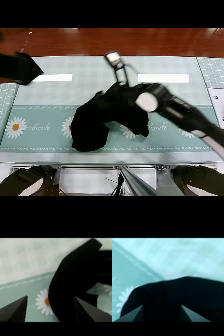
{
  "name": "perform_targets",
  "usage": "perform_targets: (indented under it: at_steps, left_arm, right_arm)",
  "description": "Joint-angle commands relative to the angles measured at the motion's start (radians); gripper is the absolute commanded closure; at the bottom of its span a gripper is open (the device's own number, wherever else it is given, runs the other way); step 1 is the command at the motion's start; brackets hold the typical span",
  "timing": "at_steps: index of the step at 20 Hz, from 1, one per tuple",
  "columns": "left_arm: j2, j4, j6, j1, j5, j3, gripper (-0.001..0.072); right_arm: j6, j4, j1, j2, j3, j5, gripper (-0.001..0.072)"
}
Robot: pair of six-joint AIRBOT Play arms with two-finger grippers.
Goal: Fold the shirts.
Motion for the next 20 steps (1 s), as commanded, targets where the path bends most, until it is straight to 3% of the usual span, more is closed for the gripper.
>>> perform_targets:
  at_steps: [1,4,6,8,13,17,20]
  left_arm:
    - [0.001,-0.008,0.002,0.000,0.000,-0.188,0.0027]
    - [0.009,-0.034,0.020,0.001,0.013,-0.389,0.0028]
    - [0.028,-0.059,0.021,0.004,0.058,-0.537,0.0028]
    - [0.050,-0.090,0.024,0.024,0.072,-0.666,0.0027]
    - [0.082,-0.263,0.068,0.080,0.137,-0.886,-0.0013]
    - [0.075,-0.391,0.115,0.080,0.249,-1.030,-0.0013]
    - [0.074,-0.397,0.115,0.085,0.314,-1.118,-0.0013]
  right_arm:
    - [-0.011,-0.150,-0.170,0.130,0.000,0.142,0.0167]
    - [-0.015,-0.411,-0.377,0.254,0.000,0.414,0.0168]
    - [-0.099,-0.508,-0.534,0.280,-0.004,0.579,0.0165]
    - [-0.182,-0.439,-0.717,0.278,-0.021,0.644,0.0099]
    - [-0.318,0.031,-1.051,0.278,-0.179,0.569,0.0095]
    - [-0.389,0.126,-1.075,0.278,-0.301,0.548,0.0095]
    - [-0.413,0.166,-1.075,0.278,-0.355,0.546,0.0095]
